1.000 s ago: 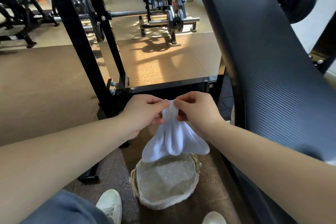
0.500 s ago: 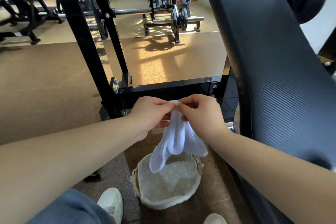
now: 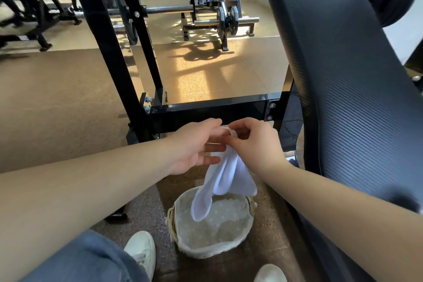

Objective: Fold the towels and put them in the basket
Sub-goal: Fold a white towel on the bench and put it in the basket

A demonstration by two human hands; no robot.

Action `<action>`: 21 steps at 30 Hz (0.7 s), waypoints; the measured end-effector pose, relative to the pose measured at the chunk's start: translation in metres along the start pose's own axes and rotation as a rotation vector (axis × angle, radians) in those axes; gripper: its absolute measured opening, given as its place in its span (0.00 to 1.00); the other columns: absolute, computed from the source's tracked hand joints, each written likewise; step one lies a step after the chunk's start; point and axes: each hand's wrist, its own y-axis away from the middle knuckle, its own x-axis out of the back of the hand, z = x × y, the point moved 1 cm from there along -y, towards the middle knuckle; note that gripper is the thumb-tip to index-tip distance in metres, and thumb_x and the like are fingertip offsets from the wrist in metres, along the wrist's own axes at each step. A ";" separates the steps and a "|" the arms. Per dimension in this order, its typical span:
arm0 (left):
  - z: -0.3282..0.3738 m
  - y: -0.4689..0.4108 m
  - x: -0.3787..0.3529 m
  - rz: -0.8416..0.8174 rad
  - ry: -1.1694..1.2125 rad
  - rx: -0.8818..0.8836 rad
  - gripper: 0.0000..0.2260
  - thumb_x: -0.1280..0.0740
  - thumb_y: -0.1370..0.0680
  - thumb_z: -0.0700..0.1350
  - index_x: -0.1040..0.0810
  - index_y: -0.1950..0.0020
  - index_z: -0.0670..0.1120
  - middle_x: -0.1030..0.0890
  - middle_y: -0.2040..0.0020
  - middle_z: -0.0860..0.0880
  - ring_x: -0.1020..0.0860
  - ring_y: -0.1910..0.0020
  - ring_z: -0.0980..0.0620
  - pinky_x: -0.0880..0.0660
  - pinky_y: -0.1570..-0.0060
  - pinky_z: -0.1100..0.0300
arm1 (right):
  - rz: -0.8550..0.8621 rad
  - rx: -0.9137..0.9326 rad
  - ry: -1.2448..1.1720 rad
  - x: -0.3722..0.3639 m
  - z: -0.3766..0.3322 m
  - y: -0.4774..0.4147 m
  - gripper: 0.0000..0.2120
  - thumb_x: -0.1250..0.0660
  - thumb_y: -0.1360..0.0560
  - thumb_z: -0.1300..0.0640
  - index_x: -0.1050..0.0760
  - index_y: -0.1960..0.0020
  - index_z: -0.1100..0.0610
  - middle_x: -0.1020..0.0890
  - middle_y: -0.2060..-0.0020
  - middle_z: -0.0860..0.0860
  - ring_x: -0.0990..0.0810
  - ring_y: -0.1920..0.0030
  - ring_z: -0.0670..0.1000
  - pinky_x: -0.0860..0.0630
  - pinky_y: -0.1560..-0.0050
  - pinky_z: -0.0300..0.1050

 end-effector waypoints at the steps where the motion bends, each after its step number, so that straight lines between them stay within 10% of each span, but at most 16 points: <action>1: 0.000 -0.002 0.001 0.033 -0.051 -0.004 0.14 0.36 0.18 0.54 0.11 0.50 0.52 0.13 0.48 0.50 0.15 0.50 0.51 0.18 0.57 0.56 | -0.009 -0.016 -0.006 0.001 0.003 -0.001 0.08 0.26 0.24 0.52 0.19 0.46 0.47 0.17 0.58 0.40 0.18 0.58 0.39 0.19 0.54 0.36; 8: -0.009 -0.020 0.028 0.283 -0.252 0.053 0.13 0.35 0.18 0.54 0.23 0.36 0.52 0.21 0.43 0.49 0.19 0.47 0.51 0.19 0.59 0.56 | -0.078 -0.069 -0.113 0.009 0.010 -0.006 0.11 0.29 0.23 0.62 0.19 0.49 0.46 0.16 0.56 0.47 0.14 0.66 0.48 0.14 0.59 0.52; 21: -0.022 -0.035 0.054 0.244 -0.428 0.077 0.10 0.25 0.24 0.44 0.18 0.44 0.52 0.14 0.55 0.49 0.16 0.63 0.57 0.20 0.67 0.62 | -0.203 0.052 -0.143 0.004 0.005 0.002 0.12 0.29 0.24 0.65 0.19 0.51 0.48 0.17 0.56 0.47 0.14 0.59 0.49 0.15 0.57 0.51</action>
